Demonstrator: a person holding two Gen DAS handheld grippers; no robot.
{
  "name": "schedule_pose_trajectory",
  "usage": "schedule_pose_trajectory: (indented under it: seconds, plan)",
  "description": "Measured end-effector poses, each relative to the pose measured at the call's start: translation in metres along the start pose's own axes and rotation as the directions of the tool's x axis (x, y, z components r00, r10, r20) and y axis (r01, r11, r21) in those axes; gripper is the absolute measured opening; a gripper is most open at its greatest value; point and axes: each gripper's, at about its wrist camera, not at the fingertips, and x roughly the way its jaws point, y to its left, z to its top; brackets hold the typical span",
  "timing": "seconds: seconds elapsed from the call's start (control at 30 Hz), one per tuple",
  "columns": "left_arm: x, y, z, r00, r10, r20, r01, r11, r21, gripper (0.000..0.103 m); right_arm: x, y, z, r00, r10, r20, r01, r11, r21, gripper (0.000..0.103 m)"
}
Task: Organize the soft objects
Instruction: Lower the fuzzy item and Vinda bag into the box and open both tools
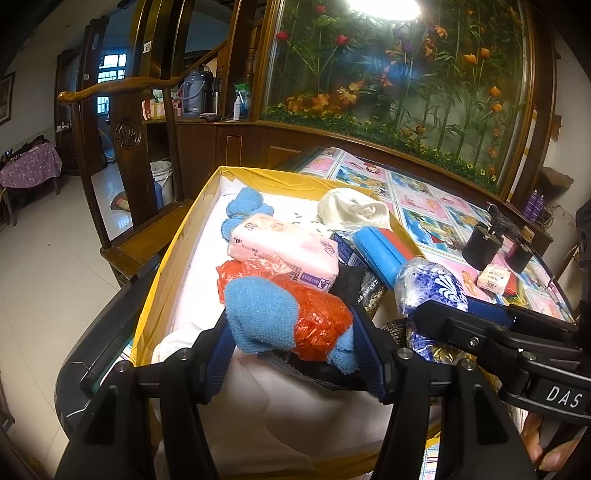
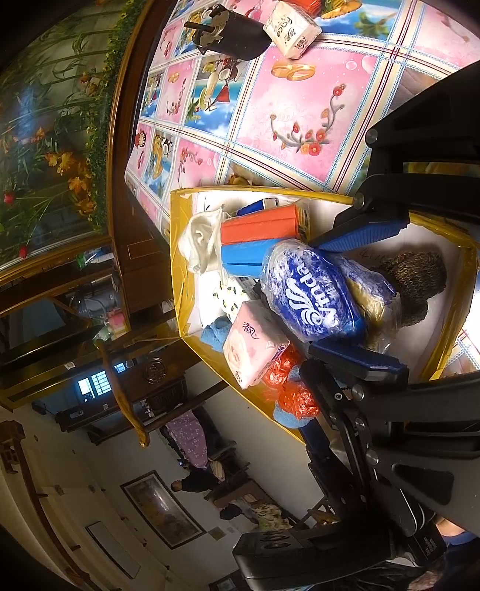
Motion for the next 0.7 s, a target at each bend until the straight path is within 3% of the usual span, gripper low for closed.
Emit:
schedule_pose_trajectory:
  seconds: [0.7]
  plan:
    - [-0.0035, -0.0025, 0.0018, 1.0, 0.001, 0.007, -0.001, 1.0, 0.004, 0.07, -0.0093, 0.0015, -0.0008, 1.0, 0.006, 0.016, -0.006, 1.0, 0.01, 0.057]
